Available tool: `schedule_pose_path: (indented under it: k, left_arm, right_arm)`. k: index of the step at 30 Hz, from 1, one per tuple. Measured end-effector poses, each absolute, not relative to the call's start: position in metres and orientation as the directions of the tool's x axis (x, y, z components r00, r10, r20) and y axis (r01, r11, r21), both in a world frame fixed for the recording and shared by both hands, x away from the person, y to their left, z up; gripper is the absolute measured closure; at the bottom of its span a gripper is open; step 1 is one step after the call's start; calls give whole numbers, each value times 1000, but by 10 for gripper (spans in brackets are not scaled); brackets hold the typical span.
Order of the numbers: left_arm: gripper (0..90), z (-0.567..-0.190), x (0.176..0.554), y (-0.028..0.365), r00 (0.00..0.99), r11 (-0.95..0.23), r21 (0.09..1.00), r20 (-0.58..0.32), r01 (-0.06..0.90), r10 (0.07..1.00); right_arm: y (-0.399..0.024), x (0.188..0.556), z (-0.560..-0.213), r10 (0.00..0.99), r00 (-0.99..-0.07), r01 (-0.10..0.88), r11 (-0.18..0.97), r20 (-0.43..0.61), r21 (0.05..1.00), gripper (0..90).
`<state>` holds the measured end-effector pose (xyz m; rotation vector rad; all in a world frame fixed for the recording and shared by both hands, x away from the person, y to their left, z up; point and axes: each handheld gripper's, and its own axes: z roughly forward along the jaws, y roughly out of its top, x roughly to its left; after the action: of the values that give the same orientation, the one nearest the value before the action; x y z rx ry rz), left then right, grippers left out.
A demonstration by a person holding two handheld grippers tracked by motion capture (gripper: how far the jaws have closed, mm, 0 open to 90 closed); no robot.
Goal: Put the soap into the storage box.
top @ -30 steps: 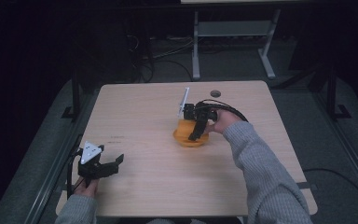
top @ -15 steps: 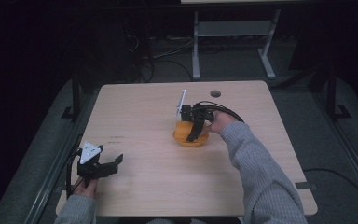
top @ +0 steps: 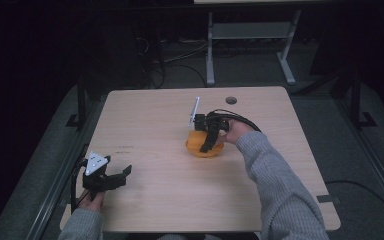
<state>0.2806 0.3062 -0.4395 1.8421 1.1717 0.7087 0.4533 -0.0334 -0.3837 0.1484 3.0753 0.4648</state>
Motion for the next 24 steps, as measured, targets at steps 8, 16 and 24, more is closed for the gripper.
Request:
schedule_pose_path:
  k: [8,16,24]
  left_arm:
    - [136,-440,281,306,407,-227,862,27,452,913]
    - [136,-440,281,306,410,-229,862,27,453,912]
    - [136,-440,281,306,409,-228,861,25,454,912]
  right_arm:
    - [-36,453,-384,107,-994,99,947,-10,306,208]
    - [-37,453,-385,125,-992,121,943,6,310,202]
    - [-37,454,-386,138,-990,136,942,16,307,201]
